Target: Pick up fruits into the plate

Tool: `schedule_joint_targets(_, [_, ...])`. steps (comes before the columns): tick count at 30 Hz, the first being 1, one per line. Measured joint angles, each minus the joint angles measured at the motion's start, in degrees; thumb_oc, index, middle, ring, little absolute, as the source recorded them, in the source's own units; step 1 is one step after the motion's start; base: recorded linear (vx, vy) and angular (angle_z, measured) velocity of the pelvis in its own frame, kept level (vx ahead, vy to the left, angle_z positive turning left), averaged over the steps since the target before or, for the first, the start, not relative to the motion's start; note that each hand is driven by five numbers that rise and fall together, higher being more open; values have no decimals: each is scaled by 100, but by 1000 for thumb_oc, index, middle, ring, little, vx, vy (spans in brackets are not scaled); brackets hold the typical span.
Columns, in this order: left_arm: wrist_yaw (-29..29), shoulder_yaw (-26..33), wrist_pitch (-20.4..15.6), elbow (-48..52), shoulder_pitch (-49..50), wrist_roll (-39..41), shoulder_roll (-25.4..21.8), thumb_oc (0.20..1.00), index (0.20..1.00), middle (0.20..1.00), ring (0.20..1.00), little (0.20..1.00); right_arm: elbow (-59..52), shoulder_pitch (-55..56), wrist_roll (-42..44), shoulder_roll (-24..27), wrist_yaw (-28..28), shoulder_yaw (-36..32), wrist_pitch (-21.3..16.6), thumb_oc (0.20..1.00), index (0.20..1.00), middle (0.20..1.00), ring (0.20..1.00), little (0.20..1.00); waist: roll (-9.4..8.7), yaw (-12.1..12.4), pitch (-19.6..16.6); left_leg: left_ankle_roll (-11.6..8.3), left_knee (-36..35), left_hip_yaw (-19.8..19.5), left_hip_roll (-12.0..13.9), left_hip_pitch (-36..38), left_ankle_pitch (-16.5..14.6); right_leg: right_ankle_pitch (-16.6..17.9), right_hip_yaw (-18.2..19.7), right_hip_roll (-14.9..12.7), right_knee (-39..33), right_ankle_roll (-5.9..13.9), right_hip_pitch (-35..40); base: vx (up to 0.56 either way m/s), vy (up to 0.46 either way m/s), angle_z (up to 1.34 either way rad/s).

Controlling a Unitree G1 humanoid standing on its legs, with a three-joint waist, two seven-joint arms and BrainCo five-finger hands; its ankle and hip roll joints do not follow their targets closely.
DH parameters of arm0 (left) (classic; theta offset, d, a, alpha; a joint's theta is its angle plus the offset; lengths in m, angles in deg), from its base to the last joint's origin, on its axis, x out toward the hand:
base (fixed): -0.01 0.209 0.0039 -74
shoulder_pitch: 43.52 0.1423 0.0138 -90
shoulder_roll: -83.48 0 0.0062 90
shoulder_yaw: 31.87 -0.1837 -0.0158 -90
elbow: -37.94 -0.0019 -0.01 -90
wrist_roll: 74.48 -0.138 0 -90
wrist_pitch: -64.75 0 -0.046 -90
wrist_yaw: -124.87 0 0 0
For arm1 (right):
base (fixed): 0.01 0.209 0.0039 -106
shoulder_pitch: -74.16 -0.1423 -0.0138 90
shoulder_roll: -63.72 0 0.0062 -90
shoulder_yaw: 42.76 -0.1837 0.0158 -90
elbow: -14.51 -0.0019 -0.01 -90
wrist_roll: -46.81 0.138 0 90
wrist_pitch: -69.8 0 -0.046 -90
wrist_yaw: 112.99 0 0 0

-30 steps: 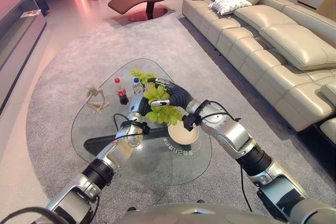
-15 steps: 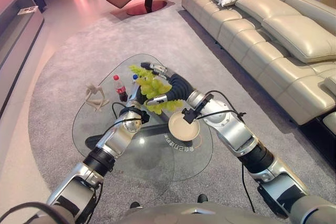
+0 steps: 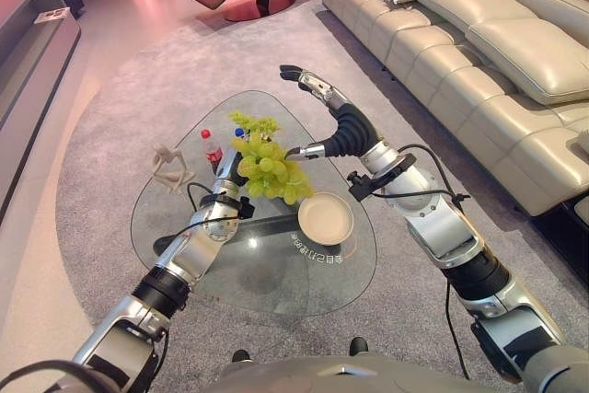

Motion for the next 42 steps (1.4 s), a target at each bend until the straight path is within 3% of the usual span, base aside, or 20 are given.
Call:
schedule_joint_targets(8, [151,295,9,1,0,90,-2,200,200,200,200,200,1,4,274,105,360,93,447,1000,1000,1000,1000,1000,-11,-5,7,0,0,-1,1,-1,0,0,-3,1,1,0,0,0,0,0])
schedule_joint_targets(14, [993,571,50,224,-1,-33,-3,200,200,200,200,200,85,207,819,31,484,454,917,1000,1000,1000,1000,1000,-96,-4,68,-1,1,-5,4,-1,1,1,-6,4,2,-1,2,0,0,0])
schedule_joint_targets(17, [1285,639,71,409,-1,-187,-9,200,200,200,200,200,109,271,905,-93,481,519,970,1000,1000,1000,1000,1000,-113,2,78,-1,1,-9,0,0,1,1,-8,1,2,0,5,0,0,0])
schedule_joint_targets(24, [1806,633,525,462,-41,-644,7,200,200,200,200,200,124,268,922,-314,327,638,1085,1000,1000,1000,1000,1000,-113,-11,78,-1,2,-4,2,2,0,1,-2,4,2,-1,1,6,-1,0])
schedule_joint_targets(34, [1942,538,896,463,-220,-1237,10,200,200,200,200,200,126,265,1032,-494,-16,721,1172,1000,1000,1000,1000,1000,-113,-5,78,-1,2,-1,1,6,0,2,5,5,3,-1,1,0,0,0])
schedule_joint_targets(42, [1562,259,1026,464,-257,-1155,136,200,200,200,200,200,124,264,833,-529,-474,723,1067,1000,1000,1000,1000,1000,-113,-10,78,-2,2,4,-1,6,0,2,16,4,3,-1,-4,0,0,0])
